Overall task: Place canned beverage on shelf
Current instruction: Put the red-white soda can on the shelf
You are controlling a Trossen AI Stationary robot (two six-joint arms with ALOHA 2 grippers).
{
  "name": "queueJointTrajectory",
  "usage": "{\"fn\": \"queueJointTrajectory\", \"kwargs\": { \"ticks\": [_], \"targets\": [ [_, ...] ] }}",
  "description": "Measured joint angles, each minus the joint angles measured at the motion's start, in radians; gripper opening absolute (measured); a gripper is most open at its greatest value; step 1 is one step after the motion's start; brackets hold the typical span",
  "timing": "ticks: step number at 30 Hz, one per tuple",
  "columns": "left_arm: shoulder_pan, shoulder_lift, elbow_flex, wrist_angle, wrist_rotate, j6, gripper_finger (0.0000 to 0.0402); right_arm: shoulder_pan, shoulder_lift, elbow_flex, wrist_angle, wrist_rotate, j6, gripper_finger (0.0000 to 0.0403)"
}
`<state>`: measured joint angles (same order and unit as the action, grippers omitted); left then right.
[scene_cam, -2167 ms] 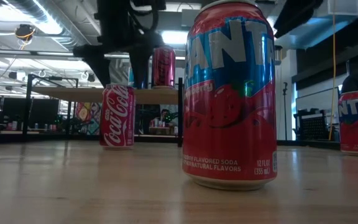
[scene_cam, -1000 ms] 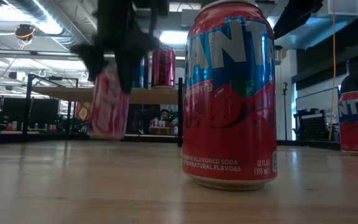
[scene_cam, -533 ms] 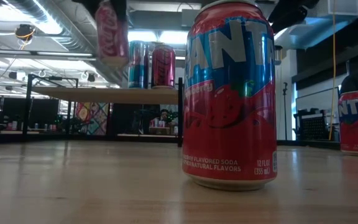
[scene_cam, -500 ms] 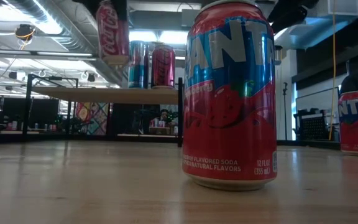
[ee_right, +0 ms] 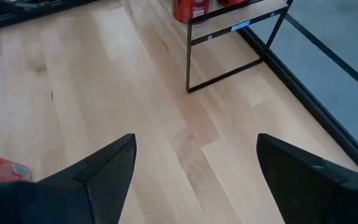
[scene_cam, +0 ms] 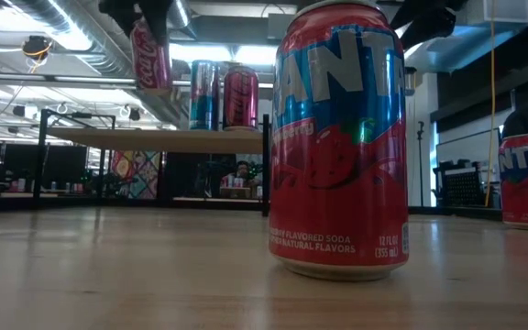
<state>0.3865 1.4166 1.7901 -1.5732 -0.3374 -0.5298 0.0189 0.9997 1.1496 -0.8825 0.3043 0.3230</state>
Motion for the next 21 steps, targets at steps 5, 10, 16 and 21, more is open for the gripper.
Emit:
{"fn": "queueJointTrajectory", "kwargs": {
  "ticks": [5,10,16,21],
  "targets": [
    [0.149,0.030,0.000,0.000,0.026,0.142,0.0271,0.000,0.000,0.000,0.001,0.036,0.036,0.0321],
    [0.244,0.084,-0.001,0.047,0.079,0.237,0.0271,0.000,0.000,0.000,0.002,0.057,0.065,0.0321],
    [0.302,0.156,-0.001,0.102,0.143,0.283,0.0271,0.000,0.000,0.000,0.002,0.070,0.092,0.0321],
    [0.327,0.190,-0.001,0.102,0.176,0.324,0.0271,0.000,0.000,0.000,0.002,0.070,0.096,0.0321]
  ]
}}
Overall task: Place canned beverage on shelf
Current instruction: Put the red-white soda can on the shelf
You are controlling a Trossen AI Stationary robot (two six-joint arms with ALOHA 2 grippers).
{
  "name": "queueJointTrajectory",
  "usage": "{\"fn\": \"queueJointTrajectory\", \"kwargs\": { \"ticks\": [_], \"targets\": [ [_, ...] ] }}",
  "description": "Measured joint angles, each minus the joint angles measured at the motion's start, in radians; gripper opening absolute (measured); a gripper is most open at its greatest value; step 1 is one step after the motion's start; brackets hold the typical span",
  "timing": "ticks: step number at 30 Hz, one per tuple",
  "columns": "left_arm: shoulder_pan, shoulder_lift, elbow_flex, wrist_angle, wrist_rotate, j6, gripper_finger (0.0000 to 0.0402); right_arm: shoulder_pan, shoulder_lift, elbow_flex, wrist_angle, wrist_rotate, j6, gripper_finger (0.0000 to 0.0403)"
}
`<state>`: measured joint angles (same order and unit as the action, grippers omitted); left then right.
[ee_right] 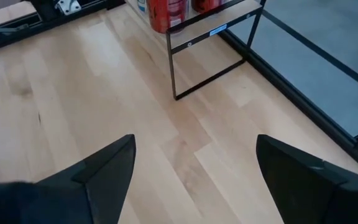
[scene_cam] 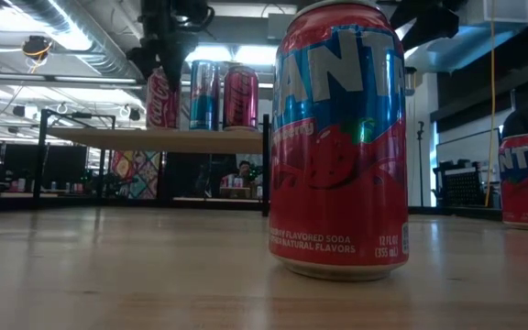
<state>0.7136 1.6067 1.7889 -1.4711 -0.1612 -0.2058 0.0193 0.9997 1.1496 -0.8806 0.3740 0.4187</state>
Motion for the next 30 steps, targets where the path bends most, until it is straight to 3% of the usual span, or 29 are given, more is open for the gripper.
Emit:
{"fn": "queueJointTrajectory", "kwargs": {
  "ticks": [6,13,30],
  "targets": [
    [0.005,0.004,0.000,0.010,0.002,0.028,0.0272,0.000,0.000,0.000,0.000,0.000,0.003,0.0321],
    [0.005,0.004,0.000,0.021,0.001,0.032,0.0300,0.000,0.000,0.000,0.000,0.000,0.003,0.0321],
    [0.006,0.021,0.000,0.044,0.035,0.032,0.0298,0.000,0.000,0.000,0.000,0.000,0.003,0.0321]
  ]
}}
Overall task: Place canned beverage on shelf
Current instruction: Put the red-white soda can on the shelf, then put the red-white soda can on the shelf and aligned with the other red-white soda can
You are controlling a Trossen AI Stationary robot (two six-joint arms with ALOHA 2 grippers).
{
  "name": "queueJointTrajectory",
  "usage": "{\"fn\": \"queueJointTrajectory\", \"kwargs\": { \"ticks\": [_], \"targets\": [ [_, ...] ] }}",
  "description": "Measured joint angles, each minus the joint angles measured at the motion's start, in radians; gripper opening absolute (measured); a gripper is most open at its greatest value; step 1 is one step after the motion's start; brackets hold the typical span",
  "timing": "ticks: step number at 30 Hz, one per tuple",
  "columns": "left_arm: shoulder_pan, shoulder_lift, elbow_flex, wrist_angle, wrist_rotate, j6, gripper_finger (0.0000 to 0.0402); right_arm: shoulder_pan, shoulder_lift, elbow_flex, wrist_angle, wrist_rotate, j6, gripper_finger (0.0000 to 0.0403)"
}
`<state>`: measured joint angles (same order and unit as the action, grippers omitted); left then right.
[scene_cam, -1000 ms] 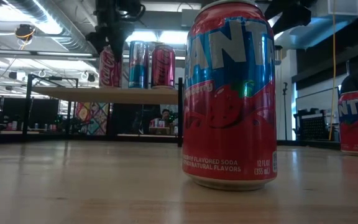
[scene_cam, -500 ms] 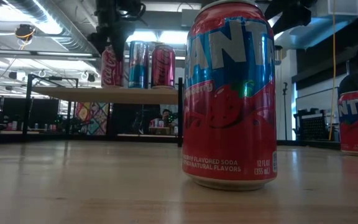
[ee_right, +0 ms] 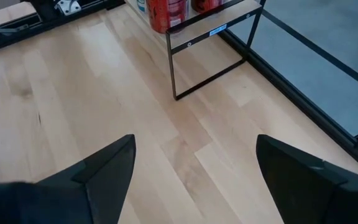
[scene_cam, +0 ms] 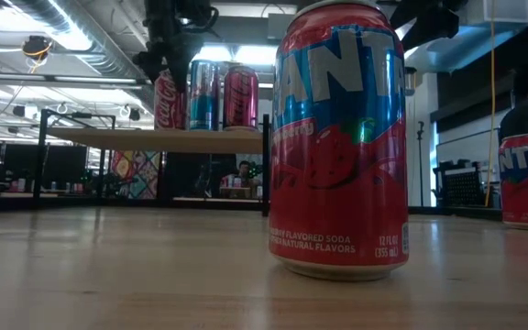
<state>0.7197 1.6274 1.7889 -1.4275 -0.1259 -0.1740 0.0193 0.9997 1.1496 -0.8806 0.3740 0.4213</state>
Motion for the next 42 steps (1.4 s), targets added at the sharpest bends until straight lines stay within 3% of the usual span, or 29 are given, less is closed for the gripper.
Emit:
{"fn": "queueJointTrajectory", "kwargs": {
  "ticks": [18,27,33,42],
  "targets": [
    [0.000,0.014,0.000,0.000,-0.014,0.025,0.0299,0.000,0.000,0.000,0.000,0.000,0.000,0.0321],
    [0.000,0.013,0.000,0.002,-0.016,0.027,0.0347,0.000,0.000,0.000,0.010,0.000,0.000,0.0321],
    [0.000,-0.005,0.003,-0.012,0.013,0.028,0.0353,0.000,0.000,0.000,0.017,0.000,-0.006,0.0321],
    [-0.019,-0.121,0.150,-0.114,0.058,0.000,0.0354,0.000,0.000,0.000,0.017,-0.046,-0.010,0.0321]
  ]
}}
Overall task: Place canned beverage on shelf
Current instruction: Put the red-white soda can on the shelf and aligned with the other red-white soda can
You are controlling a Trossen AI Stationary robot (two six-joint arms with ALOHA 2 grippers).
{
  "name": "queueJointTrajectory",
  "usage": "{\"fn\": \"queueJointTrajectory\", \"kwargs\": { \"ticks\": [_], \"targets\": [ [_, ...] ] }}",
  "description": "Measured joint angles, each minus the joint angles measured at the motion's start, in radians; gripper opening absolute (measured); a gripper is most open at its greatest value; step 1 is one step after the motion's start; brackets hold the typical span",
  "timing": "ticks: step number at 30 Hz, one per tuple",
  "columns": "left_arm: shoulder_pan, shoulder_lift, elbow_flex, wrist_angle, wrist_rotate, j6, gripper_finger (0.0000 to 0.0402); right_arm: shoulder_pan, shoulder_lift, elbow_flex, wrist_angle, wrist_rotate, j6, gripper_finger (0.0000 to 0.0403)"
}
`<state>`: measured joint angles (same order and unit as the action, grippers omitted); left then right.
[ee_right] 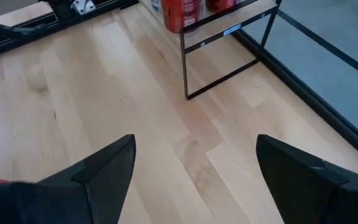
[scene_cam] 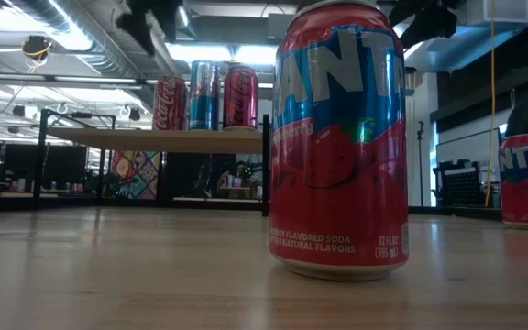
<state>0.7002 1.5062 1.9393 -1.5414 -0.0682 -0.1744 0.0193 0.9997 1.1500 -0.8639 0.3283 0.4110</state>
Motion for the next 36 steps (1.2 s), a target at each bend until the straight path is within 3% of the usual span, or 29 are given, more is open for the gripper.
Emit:
{"fn": "queueJointTrajectory", "kwargs": {
  "ticks": [6,15,24,31,36],
  "targets": [
    [-0.112,-0.094,0.014,0.013,0.031,-0.118,0.0354,0.000,0.000,0.000,0.002,-0.008,0.001,0.0321],
    [-0.526,-0.147,0.014,0.048,0.005,-0.416,0.0354,0.000,0.000,0.000,0.004,-0.037,-0.098,0.0321],
    [-0.915,-0.074,0.014,0.050,-0.074,-0.747,0.0354,0.000,0.000,0.000,0.065,-0.166,-0.201,0.0321],
    [-1.137,-0.004,0.013,0.016,-0.099,-0.894,0.0354,0.011,0.016,0.000,0.122,-0.283,-0.183,0.0321],
    [-1.281,0.025,0.012,0.004,-0.111,-0.966,0.0354,0.094,0.073,0.000,0.173,-0.287,-0.140,0.0321]
  ]
}}
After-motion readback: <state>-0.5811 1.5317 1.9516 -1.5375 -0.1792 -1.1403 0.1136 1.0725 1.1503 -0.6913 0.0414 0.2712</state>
